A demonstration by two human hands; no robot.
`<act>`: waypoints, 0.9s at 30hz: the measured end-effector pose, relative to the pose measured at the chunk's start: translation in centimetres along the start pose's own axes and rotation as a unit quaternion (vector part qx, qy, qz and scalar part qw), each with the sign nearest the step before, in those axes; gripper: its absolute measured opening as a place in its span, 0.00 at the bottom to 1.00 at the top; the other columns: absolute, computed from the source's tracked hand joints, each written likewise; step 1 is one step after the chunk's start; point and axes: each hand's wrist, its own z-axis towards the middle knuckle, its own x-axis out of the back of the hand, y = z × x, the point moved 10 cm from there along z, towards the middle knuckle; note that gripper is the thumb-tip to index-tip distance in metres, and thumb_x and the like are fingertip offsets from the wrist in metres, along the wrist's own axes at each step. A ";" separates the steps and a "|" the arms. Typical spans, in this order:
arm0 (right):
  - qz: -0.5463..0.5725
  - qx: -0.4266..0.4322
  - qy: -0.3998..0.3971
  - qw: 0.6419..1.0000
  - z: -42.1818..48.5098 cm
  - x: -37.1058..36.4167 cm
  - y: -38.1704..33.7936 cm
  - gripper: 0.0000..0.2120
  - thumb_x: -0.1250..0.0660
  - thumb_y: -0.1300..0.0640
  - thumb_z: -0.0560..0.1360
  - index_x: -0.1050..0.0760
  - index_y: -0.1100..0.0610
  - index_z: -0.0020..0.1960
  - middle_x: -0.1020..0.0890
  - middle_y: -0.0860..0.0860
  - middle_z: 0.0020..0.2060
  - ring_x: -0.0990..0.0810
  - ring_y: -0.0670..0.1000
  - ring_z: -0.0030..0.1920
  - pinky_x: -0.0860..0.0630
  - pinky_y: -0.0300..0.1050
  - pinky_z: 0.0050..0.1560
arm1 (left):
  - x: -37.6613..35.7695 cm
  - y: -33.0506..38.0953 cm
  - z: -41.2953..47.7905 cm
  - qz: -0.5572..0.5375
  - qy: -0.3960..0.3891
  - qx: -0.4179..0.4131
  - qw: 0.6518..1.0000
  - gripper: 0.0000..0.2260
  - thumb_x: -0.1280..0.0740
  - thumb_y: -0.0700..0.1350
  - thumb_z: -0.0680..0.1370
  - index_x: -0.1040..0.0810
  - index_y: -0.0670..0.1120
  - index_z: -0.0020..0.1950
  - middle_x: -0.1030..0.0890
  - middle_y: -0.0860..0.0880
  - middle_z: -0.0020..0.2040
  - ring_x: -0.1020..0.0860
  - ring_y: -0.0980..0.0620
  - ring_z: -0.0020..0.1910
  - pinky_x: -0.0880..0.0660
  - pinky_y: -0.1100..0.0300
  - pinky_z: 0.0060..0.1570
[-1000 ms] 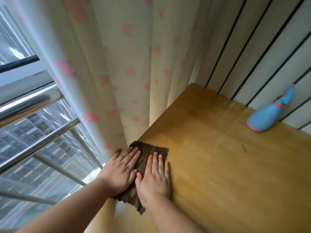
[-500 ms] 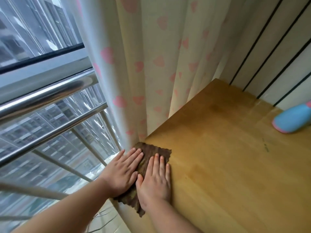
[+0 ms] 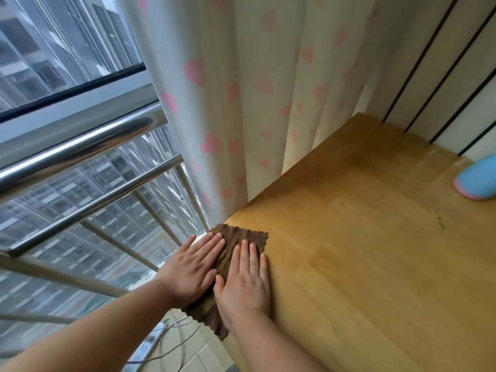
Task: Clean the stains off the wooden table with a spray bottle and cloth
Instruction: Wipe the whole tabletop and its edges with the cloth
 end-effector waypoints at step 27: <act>-0.056 0.070 -0.014 0.996 1.8 -0.3 1.9 0.34 0.50 0.43 0.74 0.35 0.62 0.73 0.33 0.56 0.73 0.37 0.53 0.74 0.50 0.58 0.72 | 0.2 1.5 2.2 -0.045 0.015 0.045 0.998 0.29 0.58 0.59 0.81 0.54 0.49 0.80 0.53 0.51 0.80 0.58 0.50 0.79 0.64 0.52 0.75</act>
